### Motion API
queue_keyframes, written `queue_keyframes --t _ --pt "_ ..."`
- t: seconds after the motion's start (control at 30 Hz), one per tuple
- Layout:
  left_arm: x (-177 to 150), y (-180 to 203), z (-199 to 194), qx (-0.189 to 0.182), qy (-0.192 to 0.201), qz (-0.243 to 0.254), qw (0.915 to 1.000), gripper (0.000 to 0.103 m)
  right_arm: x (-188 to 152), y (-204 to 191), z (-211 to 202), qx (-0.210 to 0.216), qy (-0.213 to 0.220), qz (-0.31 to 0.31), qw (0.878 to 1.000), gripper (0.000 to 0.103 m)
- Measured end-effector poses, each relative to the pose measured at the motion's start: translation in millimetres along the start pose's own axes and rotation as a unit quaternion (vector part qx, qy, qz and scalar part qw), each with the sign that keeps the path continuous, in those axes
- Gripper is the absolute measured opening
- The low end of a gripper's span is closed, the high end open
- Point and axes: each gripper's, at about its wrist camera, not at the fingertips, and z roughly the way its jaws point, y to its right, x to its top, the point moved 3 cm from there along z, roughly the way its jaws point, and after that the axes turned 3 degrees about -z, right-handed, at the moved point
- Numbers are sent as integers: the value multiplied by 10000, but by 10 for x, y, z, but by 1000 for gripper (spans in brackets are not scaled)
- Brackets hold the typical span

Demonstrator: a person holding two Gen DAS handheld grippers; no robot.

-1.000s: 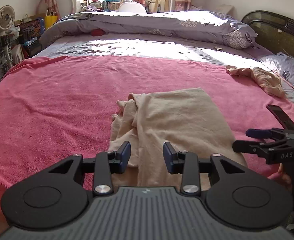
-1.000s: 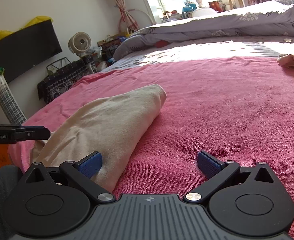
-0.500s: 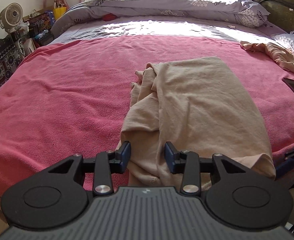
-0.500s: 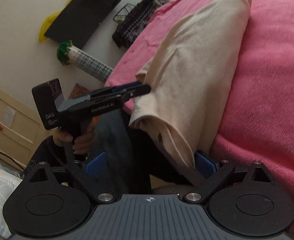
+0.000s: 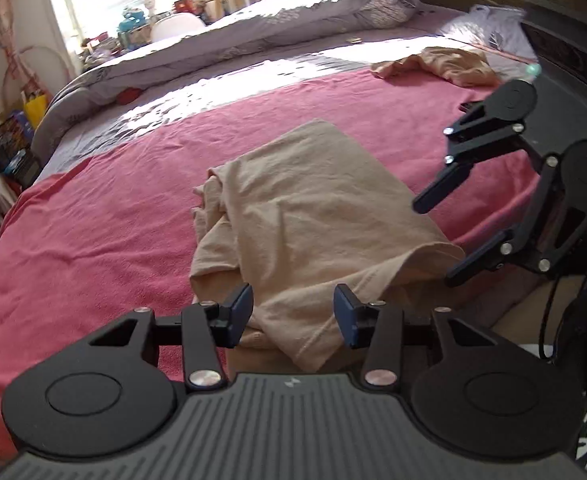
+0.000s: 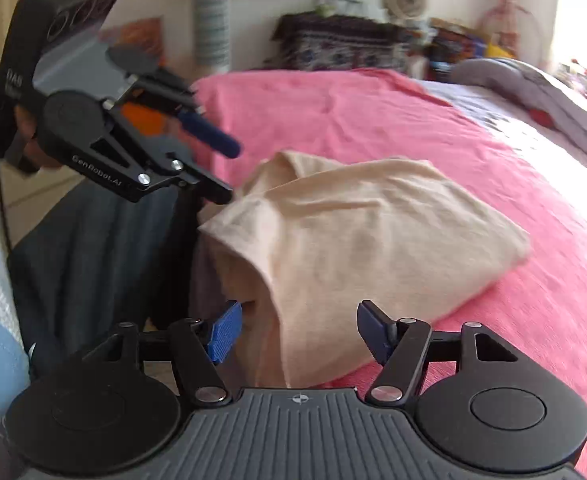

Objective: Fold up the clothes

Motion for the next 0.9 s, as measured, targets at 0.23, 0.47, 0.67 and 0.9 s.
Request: queue_keyframes --t 0.23,0.47,0.67,0.9 --pt "-104 275 160 -207 -167 418 9988 56 100 -62 301 160 -366 153 9991 9" --pt "-154 372 266 148 -83 623 9979 57 187 -84 168 677 -147 506 9963 9" --pt "-121 310 339 693 32 647 9955 61 205 -118 151 821 -143 491 9953 10" --pt "-135 123 388 832 -129 221 9962 50 60 -120 211 1001 -374 695 9918 21"
